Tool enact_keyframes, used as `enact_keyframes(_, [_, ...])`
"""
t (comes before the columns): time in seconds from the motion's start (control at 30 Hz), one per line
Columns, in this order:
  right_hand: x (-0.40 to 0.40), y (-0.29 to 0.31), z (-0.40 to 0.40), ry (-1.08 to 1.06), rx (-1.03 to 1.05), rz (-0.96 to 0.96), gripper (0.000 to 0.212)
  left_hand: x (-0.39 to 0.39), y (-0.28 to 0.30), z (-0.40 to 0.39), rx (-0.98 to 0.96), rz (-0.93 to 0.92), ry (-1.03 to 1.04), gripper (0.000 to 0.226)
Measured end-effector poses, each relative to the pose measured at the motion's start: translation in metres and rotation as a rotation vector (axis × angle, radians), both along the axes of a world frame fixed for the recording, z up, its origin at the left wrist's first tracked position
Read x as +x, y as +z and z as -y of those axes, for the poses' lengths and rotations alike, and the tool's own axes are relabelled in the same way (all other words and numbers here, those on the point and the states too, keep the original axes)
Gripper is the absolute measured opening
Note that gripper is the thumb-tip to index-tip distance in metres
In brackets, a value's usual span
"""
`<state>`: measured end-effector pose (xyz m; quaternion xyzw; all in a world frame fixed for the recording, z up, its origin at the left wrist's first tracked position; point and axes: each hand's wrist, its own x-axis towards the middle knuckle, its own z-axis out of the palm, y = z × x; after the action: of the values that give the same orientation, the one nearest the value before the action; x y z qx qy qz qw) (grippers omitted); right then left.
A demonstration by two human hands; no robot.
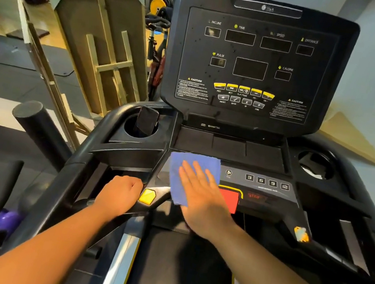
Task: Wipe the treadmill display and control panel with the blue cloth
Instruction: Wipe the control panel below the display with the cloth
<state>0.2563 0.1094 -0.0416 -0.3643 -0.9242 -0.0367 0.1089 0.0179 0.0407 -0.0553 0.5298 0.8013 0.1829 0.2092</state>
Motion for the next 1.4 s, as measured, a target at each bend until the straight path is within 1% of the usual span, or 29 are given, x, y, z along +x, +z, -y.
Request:
enact_keyframes(0.07, [0.033, -0.007, -0.01, -0.097, 0.031, -0.002, 0.084, 0.001, 0.001, 0.001, -0.009, 0.009, 0.007, 0.041])
enact_keyframes(0.13, [0.054, -0.006, -0.012, -0.286, 0.011, -0.084, 0.089, 0.002, 0.002, 0.001, -0.008, 0.008, 0.004, 0.041])
enact_keyframes(0.2, [0.041, -0.007, -0.008, -0.481, -0.025, -0.154, 0.083, 0.002, 0.002, 0.002, -0.001, 0.006, 0.011, 0.041])
enact_keyframes(0.23, [0.026, -0.006, -0.004, -0.523, -0.03, -0.152, 0.079, 0.003, 0.003, 0.002, 0.003, 0.003, 0.017, 0.041])
enact_keyframes(0.27, [0.012, -0.005, 0.001, -0.499, -0.025, -0.131, 0.076, 0.003, 0.005, 0.002, 0.001, -0.001, 0.022, 0.041])
enact_keyframes(0.33, [-0.003, -0.007, 0.012, -0.293, 0.018, -0.083, 0.072, 0.005, 0.007, 0.002, -0.005, -0.012, 0.03, 0.041])
enact_keyframes(0.37, [0.003, -0.008, 0.013, -0.182, 0.039, -0.066, 0.072, 0.006, 0.008, 0.002, -0.009, -0.012, 0.03, 0.041])
enact_keyframes(0.43, [0.034, -0.01, 0.004, -0.095, 0.071, -0.026, 0.079, 0.005, 0.008, 0.002, -0.014, -0.006, 0.036, 0.04])
enact_keyframes(0.47, [0.054, -0.014, 0.0, -0.107, 0.095, -0.027, 0.083, 0.005, 0.008, 0.002, -0.017, 0.0, 0.037, 0.04])
enact_keyframes(0.53, [0.095, -0.024, -0.006, -0.186, 0.125, -0.167, 0.077, 0.004, 0.006, 0.0, -0.019, 0.012, 0.033, 0.041])
enact_keyframes(0.6, [0.117, -0.026, -0.01, -0.355, 0.074, -0.288, 0.072, 0.004, 0.006, 0.0, -0.014, 0.02, 0.031, 0.042])
enact_keyframes(0.63, [0.112, -0.024, -0.01, -0.451, 0.042, -0.294, 0.071, 0.004, 0.006, 0.0, -0.008, 0.021, 0.032, 0.042])
enact_keyframes(0.67, [0.099, -0.021, -0.009, -0.529, 0.043, -0.256, 0.07, 0.004, 0.006, -0.001, -0.003, 0.022, 0.031, 0.043])
enact_keyframes(0.7, [0.081, -0.016, -0.009, -0.557, 0.038, -0.188, 0.071, 0.005, 0.006, 0.0, 0.001, 0.026, 0.03, 0.043])
enact_keyframes(0.73, [0.065, -0.012, -0.006, -0.521, 0.031, -0.118, 0.075, 0.005, 0.005, 0.0, 0.002, 0.028, 0.031, 0.043])
enact_keyframes(0.77, [0.054, -0.013, -0.003, -0.421, 0.035, -0.046, 0.078, 0.005, 0.006, 0.0, 0.001, 0.028, 0.032, 0.042])
enact_keyframes(0.83, [0.058, -0.01, 0.0, -0.194, 0.041, 0.022, 0.081, 0.004, 0.005, 0.0, -0.003, 0.037, 0.037, 0.042])
enact_keyframes(0.87, [0.072, -0.01, -0.003, -0.124, 0.063, 0.01, 0.08, 0.003, 0.004, 0.0, -0.001, 0.042, 0.04, 0.041])
enact_keyframes(0.93, [0.111, -0.017, -0.007, -0.084, 0.123, -0.117, 0.067, 0.003, 0.003, 0.001, 0.001, 0.044, 0.042, 0.041])
enact_keyframes(0.97, [0.131, -0.019, -0.008, -0.135, 0.148, -0.172, 0.06, 0.002, 0.002, 0.001, 0.002, 0.046, 0.043, 0.04])
enact_keyframes(1.03, [0.158, -0.019, -0.015, -0.39, 0.074, -0.223, 0.061, 0.002, 0.0, 0.001, 0.003, 0.045, 0.052, 0.04])
enact_keyframes(1.1, [0.142, -0.014, -0.019, -0.639, 0.011, -0.238, 0.066, 0.002, -0.001, 0.001, 0.008, 0.048, 0.057, 0.041])
enact_keyframes(1.13, [0.122, -0.011, -0.018, -0.694, -0.001, -0.214, 0.068, 0.002, -0.001, 0.0, 0.01, 0.054, 0.054, 0.04])
enact_keyframes(1.17, [0.103, -0.011, -0.015, -0.683, -0.012, -0.177, 0.072, 0.002, 0.0, 0.001, 0.013, 0.052, 0.048, 0.04])
enact_keyframes(1.2, [0.087, -0.012, -0.011, -0.606, 0.005, -0.12, 0.075, 0.002, 0.0, 0.001, 0.019, 0.04, 0.04, 0.04])
enact_keyframes(1.27, [0.082, -0.014, 0.0, -0.353, 0.024, -0.01, 0.079, 0.003, 0.001, 0.002, 0.024, 0.031, 0.031, 0.039])
enact_keyframes(1.33, [0.112, -0.014, -0.001, -0.167, 0.047, -0.047, 0.077, 0.002, 0.0, 0.001, 0.026, 0.037, 0.033, 0.038])
enact_keyframes(1.37, [0.131, -0.014, -0.002, -0.164, 0.05, -0.09, 0.073, 0.001, -0.001, 0.001, 0.022, 0.036, 0.035, 0.038])
enact_keyframes(1.4, [0.15, -0.017, -0.004, -0.231, 0.05, -0.129, 0.071, 0.0, -0.003, 0.001, 0.021, 0.029, 0.034, 0.037])
